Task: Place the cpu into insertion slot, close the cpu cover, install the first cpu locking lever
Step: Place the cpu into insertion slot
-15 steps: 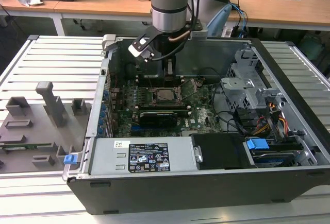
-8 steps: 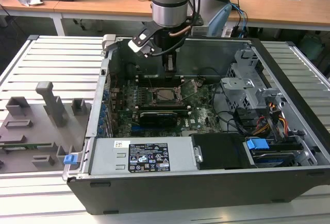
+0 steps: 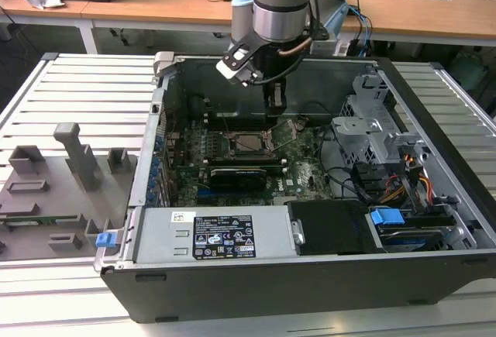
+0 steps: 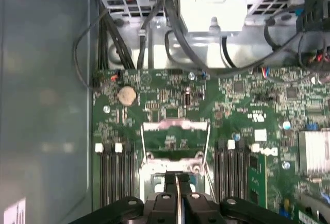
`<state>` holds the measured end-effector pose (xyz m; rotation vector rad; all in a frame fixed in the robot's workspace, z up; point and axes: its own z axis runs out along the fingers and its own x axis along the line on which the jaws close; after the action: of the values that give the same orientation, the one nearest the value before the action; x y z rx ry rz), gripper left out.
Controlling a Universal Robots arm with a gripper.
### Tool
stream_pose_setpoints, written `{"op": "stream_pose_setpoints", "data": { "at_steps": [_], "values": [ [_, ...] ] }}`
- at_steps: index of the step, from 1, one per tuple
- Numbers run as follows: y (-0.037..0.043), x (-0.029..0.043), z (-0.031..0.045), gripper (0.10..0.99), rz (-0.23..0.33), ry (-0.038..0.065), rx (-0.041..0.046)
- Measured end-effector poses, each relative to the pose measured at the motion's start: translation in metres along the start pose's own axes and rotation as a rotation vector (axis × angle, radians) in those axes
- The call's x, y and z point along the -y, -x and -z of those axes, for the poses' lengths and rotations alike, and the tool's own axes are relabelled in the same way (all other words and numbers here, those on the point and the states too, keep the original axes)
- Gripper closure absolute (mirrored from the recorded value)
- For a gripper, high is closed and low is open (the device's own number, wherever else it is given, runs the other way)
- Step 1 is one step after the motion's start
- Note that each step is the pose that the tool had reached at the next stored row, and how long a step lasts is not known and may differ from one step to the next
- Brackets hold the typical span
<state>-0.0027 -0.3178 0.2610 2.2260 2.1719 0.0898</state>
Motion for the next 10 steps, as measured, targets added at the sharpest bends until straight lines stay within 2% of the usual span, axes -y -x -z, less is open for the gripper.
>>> {"op": "stream_pose_setpoints", "data": {
  "at_steps": [8,10],
  "values": [
    [-0.0005,-0.0208,-0.0036,0.933,0.0,-0.004,0.0005],
    [-0.0008,-0.0283,-0.0046,0.933,0.0,-0.004,0.0009]
  ]
}}
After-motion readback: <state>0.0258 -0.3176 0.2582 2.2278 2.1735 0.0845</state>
